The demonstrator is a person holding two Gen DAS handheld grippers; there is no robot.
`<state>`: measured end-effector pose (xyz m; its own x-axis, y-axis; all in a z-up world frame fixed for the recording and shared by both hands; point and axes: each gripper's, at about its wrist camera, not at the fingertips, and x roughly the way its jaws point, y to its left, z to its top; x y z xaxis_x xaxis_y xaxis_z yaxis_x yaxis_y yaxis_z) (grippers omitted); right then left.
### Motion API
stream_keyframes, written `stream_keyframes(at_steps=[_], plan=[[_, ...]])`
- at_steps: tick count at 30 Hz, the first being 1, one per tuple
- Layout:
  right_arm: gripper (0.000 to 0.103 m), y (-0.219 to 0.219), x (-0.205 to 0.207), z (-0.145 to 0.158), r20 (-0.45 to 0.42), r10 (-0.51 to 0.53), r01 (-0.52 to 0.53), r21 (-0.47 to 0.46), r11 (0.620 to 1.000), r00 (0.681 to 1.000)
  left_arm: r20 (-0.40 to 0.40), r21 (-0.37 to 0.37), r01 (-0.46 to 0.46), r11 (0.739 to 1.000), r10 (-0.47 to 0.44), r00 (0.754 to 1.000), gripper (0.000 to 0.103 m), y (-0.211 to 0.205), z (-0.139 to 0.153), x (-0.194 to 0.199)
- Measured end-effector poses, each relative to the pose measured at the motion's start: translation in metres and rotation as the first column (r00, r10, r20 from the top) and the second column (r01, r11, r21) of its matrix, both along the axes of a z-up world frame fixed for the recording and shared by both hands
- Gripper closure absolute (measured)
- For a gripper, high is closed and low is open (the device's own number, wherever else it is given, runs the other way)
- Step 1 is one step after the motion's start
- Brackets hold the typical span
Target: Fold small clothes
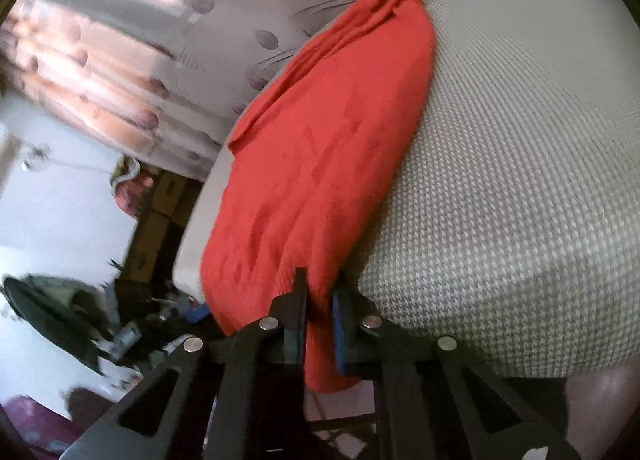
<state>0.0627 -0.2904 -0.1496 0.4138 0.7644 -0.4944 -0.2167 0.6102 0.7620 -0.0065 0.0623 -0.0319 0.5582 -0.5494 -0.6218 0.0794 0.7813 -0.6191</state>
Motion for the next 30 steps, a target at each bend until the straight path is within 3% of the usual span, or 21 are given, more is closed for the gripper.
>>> stream_keyframes(at_steps=[2,3,5,7,12,13,14,15,16,18,21,24,26,27,28,29,30], plan=[[0.093,-0.008,-0.003,0.005,-0.001,-0.002,0.002,0.057,0.998,1.0,0.007,-0.001,0.02,1.0,-0.02,1.0,0.07,-0.005,0.001,0.002],[0.094,-0.015,-0.007,0.01,0.01,-0.008,0.008,0.085,0.996,1.0,0.016,0.013,0.03,0.999,-0.03,0.999,0.077,-0.007,0.004,0.003],[0.094,-0.032,-0.014,0.022,0.022,-0.037,0.035,0.107,0.994,0.999,0.045,0.01,0.031,0.999,-0.031,0.999,0.081,-0.006,0.009,0.001],[0.094,-0.044,-0.019,0.023,0.012,-0.06,0.058,0.124,0.991,0.998,0.069,-0.037,0.027,0.999,-0.024,0.997,0.081,0.002,0.013,-0.004],[0.09,-0.039,-0.018,0.012,-0.005,-0.037,0.037,0.064,0.997,0.999,0.037,-0.008,0.039,0.999,-0.038,0.999,0.081,0.006,0.004,0.0],[0.089,-0.038,-0.016,0.012,-0.006,-0.037,0.038,0.075,0.996,0.999,0.04,-0.01,0.033,0.999,-0.032,0.999,0.08,0.006,0.004,0.0],[0.088,-0.04,-0.014,0.012,-0.012,-0.05,0.051,0.091,0.995,0.999,0.037,-0.009,0.022,1.0,-0.022,0.999,0.073,0.008,0.003,-0.001],[0.08,-0.039,-0.011,0.011,-0.018,-0.06,0.061,0.084,0.995,0.998,0.015,-0.014,0.015,1.0,-0.015,1.0,0.066,0.01,0.0,0.001],[0.066,-0.039,-0.01,0.009,-0.03,-0.072,0.074,0.059,0.996,0.997,-0.002,-0.02,0.012,1.0,-0.012,1.0,0.051,0.01,-0.002,0.001],[0.053,-0.04,-0.01,0.004,-0.04,-0.079,0.081,0.064,0.995,0.996,-0.014,-0.055,-0.001,0.998,0.001,1.0,0.046,0.011,-0.006,0.003],[0.052,-0.033,-0.011,0.002,-0.034,-0.063,0.065,0.07,0.995,0.997,-0.016,-0.048,0.004,0.999,-0.005,1.0,0.034,0.004,-0.007,0.004],[0.052,-0.012,-0.011,-0.005,-0.038,-0.017,0.019,0.057,0.998,0.999,0.003,0.036,0.048,0.998,-0.048,0.999,0.027,-0.015,-0.003,0.01],[0.077,0.0,-0.009,-0.011,-0.045,0.005,-0.003,0.042,0.999,0.999,0.0,0.078,0.057,0.995,-0.057,0.998,0.029,-0.022,-0.004,0.014],[0.091,0.004,-0.007,-0.015,-0.063,0.017,-0.015,0.038,0.999,0.998,-0.003,0.077,0.056,0.995,-0.055,0.998,0.036,-0.023,-0.005,0.015],[0.091,0.005,-0.006,-0.019,-0.079,0.018,-0.013,0.054,0.998,0.997,-0.014,0.06,0.058,0.996,-0.058,0.998,0.077,-0.022,-0.006,0.017],[0.091,0.004,-0.006,-0.021,-0.08,0.011,-0.005,0.076,0.997,0.997,-0.037,0.061,0.058,0.996,-0.056,0.998,0.095,-0.02,-0.008,0.019],[0.092,0.003,-0.007,-0.02,-0.075,0.007,-0.001,0.082,0.997,0.997,-0.049,0.047,0.045,0.998,-0.042,0.998,0.095,-0.016,-0.009,0.019]])
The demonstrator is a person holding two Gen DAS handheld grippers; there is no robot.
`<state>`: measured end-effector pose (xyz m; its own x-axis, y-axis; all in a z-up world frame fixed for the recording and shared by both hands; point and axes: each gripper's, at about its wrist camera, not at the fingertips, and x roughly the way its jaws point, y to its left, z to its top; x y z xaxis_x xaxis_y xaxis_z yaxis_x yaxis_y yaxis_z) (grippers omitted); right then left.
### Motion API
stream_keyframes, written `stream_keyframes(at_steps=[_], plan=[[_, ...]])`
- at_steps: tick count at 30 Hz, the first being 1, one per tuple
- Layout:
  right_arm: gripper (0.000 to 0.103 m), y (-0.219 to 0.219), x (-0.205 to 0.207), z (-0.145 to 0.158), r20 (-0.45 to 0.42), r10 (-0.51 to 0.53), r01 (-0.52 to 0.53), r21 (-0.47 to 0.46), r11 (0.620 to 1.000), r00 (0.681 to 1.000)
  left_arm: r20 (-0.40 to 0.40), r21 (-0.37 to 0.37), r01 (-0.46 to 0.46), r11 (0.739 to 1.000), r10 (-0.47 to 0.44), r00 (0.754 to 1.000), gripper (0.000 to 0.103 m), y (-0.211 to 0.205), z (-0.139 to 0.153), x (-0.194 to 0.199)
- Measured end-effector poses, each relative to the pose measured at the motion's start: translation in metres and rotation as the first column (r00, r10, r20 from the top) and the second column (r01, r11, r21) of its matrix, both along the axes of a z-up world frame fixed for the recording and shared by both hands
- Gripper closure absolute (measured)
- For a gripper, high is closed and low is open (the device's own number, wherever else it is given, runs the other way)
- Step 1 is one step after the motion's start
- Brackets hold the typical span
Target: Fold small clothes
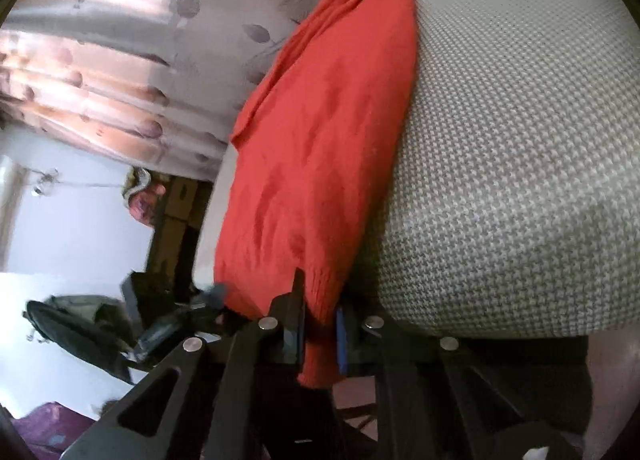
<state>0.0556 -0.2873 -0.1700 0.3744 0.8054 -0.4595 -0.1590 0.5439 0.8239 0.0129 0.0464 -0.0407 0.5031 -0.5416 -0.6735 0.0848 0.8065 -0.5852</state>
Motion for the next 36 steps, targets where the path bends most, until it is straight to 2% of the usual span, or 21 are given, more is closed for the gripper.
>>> stream_keyframes(at_steps=[5,9,19,26,28,31,36], plan=[[0.092,-0.01,-0.007,0.015,0.018,-0.02,0.018,0.086,0.996,1.0,0.032,-0.081,-0.052,0.995,0.055,0.998,0.095,0.017,0.013,-0.013],[0.092,-0.014,-0.018,0.033,0.055,-0.021,0.014,0.123,0.992,0.998,0.065,-0.082,-0.052,0.995,0.058,0.996,0.095,0.02,0.027,-0.021],[0.093,-0.018,-0.057,0.022,0.002,-0.023,0.023,0.169,0.985,1.0,0.104,-0.079,-0.012,0.997,0.021,0.994,0.095,0.028,0.043,-0.044],[0.093,-0.025,-0.088,0.032,-0.008,0.008,-0.007,0.164,0.986,1.0,0.123,-0.101,0.003,0.995,0.01,0.992,0.095,0.04,0.057,-0.075],[0.093,-0.026,-0.094,0.042,0.005,0.012,-0.013,0.165,0.986,1.0,0.151,-0.132,0.018,0.991,0.002,0.989,0.095,0.041,0.069,-0.078],[0.093,-0.028,-0.095,0.062,0.044,0.02,-0.027,0.155,0.988,0.999,0.223,-0.142,0.048,0.989,-0.015,0.975,0.095,0.038,0.1,-0.071],[0.093,-0.033,-0.068,0.109,0.156,0.012,-0.037,0.159,0.987,0.988,0.346,-0.118,0.089,0.989,-0.043,0.937,0.095,0.031,0.155,-0.035]])
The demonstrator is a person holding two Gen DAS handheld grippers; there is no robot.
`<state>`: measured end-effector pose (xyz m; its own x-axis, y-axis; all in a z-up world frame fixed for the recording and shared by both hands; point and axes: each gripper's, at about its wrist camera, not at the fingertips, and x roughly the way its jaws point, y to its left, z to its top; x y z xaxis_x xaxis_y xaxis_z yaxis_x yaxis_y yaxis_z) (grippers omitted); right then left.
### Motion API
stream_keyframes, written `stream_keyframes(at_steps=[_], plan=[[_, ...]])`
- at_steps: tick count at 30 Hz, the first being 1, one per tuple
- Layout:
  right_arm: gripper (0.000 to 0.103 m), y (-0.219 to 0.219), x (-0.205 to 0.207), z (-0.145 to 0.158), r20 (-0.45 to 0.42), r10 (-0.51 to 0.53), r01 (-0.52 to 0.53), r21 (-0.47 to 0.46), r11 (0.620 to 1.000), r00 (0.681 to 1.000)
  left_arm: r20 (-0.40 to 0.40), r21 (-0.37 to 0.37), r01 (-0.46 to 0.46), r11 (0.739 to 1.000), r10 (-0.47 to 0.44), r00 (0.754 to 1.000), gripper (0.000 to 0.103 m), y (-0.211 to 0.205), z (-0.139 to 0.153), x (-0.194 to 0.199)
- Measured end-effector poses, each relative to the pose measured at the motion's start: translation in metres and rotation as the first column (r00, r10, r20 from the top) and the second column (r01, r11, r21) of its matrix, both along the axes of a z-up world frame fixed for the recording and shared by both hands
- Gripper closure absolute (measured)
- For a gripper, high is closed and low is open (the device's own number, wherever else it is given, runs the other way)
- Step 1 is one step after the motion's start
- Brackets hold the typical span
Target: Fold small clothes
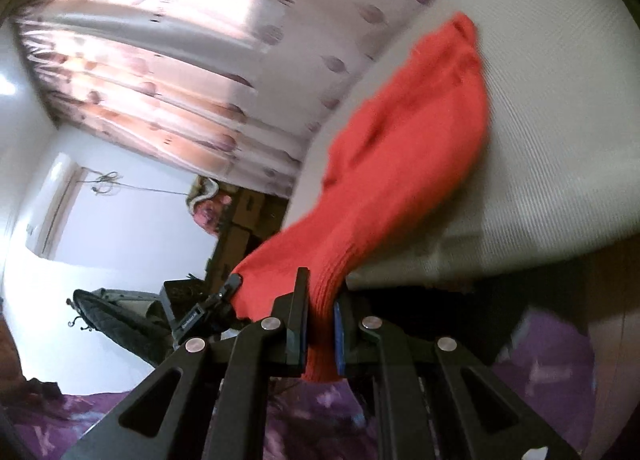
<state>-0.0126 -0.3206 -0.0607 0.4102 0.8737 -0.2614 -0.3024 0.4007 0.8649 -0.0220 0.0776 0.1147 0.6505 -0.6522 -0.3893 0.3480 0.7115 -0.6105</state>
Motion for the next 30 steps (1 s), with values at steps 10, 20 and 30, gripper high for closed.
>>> stream_keyframes(at_steps=[10,20,30], plan=[[0.093,0.002,0.112,0.063,0.139,-0.002,0.011,-0.065,0.998,0.99,0.058,0.017,-0.059,0.998,0.058,0.997,0.095,0.0,0.042,0.121],[0.093,0.007,0.249,0.031,0.022,-0.031,0.033,-0.09,0.995,0.999,-0.095,-0.001,-0.178,0.984,0.177,0.98,0.095,0.013,-0.011,0.244],[0.092,0.019,0.321,-0.029,-0.12,-0.042,0.035,-0.056,0.998,0.992,-0.215,-0.013,-0.247,0.969,0.238,0.947,0.094,0.027,-0.072,0.304]])
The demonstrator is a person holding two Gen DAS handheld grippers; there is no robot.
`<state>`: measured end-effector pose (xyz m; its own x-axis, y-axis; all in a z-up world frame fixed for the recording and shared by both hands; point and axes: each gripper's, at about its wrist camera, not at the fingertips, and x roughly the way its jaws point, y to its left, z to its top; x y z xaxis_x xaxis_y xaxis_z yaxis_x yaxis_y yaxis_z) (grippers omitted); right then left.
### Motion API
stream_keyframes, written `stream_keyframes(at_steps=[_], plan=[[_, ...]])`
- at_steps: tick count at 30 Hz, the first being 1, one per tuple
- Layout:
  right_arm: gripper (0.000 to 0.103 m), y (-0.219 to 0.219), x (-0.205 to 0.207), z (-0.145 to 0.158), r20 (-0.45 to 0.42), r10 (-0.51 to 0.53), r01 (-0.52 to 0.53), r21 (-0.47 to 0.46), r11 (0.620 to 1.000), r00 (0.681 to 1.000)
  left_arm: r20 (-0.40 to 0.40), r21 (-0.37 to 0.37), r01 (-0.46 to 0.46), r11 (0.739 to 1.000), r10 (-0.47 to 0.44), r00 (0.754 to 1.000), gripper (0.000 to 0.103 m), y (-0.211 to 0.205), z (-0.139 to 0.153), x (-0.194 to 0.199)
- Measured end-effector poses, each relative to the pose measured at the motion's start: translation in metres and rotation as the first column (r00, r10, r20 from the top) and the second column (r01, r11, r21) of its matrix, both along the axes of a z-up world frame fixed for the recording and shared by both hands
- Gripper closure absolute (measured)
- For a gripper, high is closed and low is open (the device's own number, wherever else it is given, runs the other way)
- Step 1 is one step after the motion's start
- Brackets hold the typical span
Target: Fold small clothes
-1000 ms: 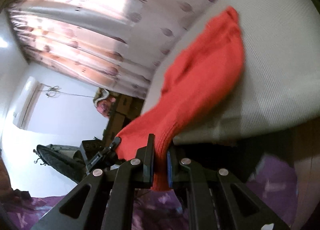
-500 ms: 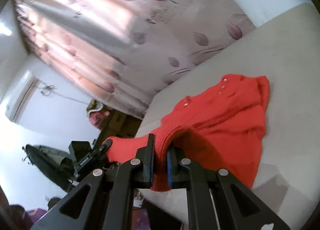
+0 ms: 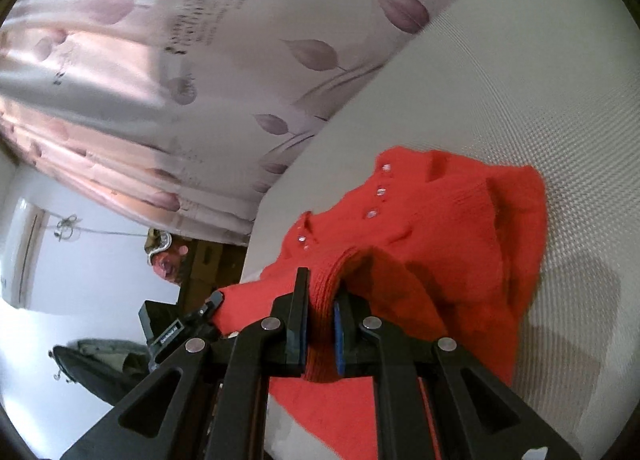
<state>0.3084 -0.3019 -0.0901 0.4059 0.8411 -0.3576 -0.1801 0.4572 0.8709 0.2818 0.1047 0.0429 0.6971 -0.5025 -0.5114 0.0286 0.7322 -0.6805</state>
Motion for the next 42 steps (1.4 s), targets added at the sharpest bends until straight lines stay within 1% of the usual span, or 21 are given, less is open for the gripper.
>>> stream_keyframes(at_steps=[3,6,8,10,14,15,17,18,19,21,23,25,27,29,31,32,34,36,37,40,42], plan=[[0.091,0.0,0.013,-0.011,-0.024,-0.013,0.013,0.006,1.0,1.0,-0.008,0.04,0.003,0.999,-0.003,1.0,0.087,-0.001,-0.006,0.009],[0.089,0.0,0.025,-0.021,-0.055,-0.02,0.022,0.036,0.999,0.998,-0.001,0.036,0.007,0.999,-0.007,1.0,0.081,-0.001,-0.01,0.016],[0.089,0.0,0.03,-0.026,-0.068,-0.024,0.027,0.045,0.999,0.997,-0.012,0.021,0.006,1.0,-0.006,1.0,0.065,0.0,-0.012,0.021],[0.088,-0.001,0.036,-0.033,-0.091,-0.031,0.039,0.082,0.996,0.995,-0.018,-0.007,-0.016,1.0,0.016,1.0,0.057,0.003,-0.016,0.026],[0.087,-0.006,0.043,-0.041,-0.125,-0.058,0.075,0.139,0.987,0.991,-0.028,-0.079,-0.054,0.995,0.052,0.998,0.055,0.011,-0.023,0.034],[0.083,-0.009,0.045,-0.043,-0.136,-0.07,0.092,0.161,0.983,0.988,-0.036,-0.099,-0.079,0.992,0.076,0.996,0.053,0.015,-0.025,0.036],[0.077,-0.014,0.047,-0.047,-0.156,-0.09,0.123,0.219,0.968,0.984,-0.024,-0.128,-0.136,0.982,0.134,0.991,0.038,0.024,-0.025,0.034],[0.072,-0.016,0.047,-0.047,-0.155,-0.102,0.137,0.237,0.962,0.983,-0.008,-0.15,-0.174,0.973,0.175,0.985,0.033,0.031,-0.025,0.032],[0.064,-0.02,0.047,-0.047,-0.149,-0.123,0.158,0.251,0.955,0.981,-0.002,-0.168,-0.21,0.963,0.213,0.977,0.023,0.037,-0.025,0.03],[0.057,-0.025,0.047,-0.043,-0.137,-0.159,0.189,0.24,0.952,0.978,-0.009,-0.193,-0.264,0.945,0.268,0.963,0.02,0.049,-0.025,0.027],[0.054,-0.026,0.044,-0.038,-0.12,-0.166,0.19,0.221,0.957,0.979,-0.009,-0.173,-0.27,0.947,0.273,0.962,0.02,0.052,-0.023,0.026],[0.052,-0.026,0.04,-0.033,-0.102,-0.164,0.181,0.192,0.964,0.981,0.003,-0.046,-0.273,0.961,0.273,0.962,0.02,0.048,-0.015,0.023],[0.051,-0.028,0.029,-0.028,-0.082,-0.16,0.171,0.16,0.972,0.984,0.019,0.071,-0.235,0.969,0.234,0.972,0.02,0.041,-0.01,0.015],[0.048,-0.032,0.014,-0.025,-0.06,-0.157,0.164,0.117,0.98,0.986,0.014,0.132,-0.195,0.972,0.195,0.981,0.02,0.035,-0.009,0.009],[0.045,-0.035,-0.004,-0.023,-0.04,-0.153,0.155,0.049,0.987,0.987,-0.009,0.185,-0.106,0.977,0.11,0.994,0.02,0.026,-0.012,0.002],[0.045,-0.037,-0.011,-0.023,-0.034,-0.152,0.153,0.023,0.988,0.988,-0.032,0.197,-0.051,0.979,0.058,0.998,0.02,0.021,-0.013,0.0],[0.045,-0.036,-0.025,-0.019,-0.014,-0.138,0.138,-0.037,0.99,0.99,-0.064,0.177,0.082,0.981,-0.071,0.995,0.02,0.003,-0.014,-0.004],[0.045,-0.03,-0.031,-0.01,0.027,-0.103,0.104,-0.061,0.993,0.994,-0.08,0.166,0.193,0.967,-0.182,0.98,0.02,-0.019,-0.013,-0.004],[0.045,-0.023,-0.032,-0.003,0.054,-0.071,0.075,-0.064,0.995,0.996,-0.082,0.17,0.226,0.959,-0.215,0.973,0.02,-0.03,-0.011,-0.001],[0.045,0.008,-0.02,0.015,0.109,0.006,0.007,-0.118,0.993,0.994,-0.103,0.178,0.285,0.942,-0.27,0.957,0.02,-0.055,-0.014,0.021],[0.045,0.032,-0.006,0.017,0.113,0.059,-0.039,-0.177,0.984,0.992,-0.154,0.221,0.261,0.94,-0.231,0.961,0.02,-0.062,-0.022,0.038]])
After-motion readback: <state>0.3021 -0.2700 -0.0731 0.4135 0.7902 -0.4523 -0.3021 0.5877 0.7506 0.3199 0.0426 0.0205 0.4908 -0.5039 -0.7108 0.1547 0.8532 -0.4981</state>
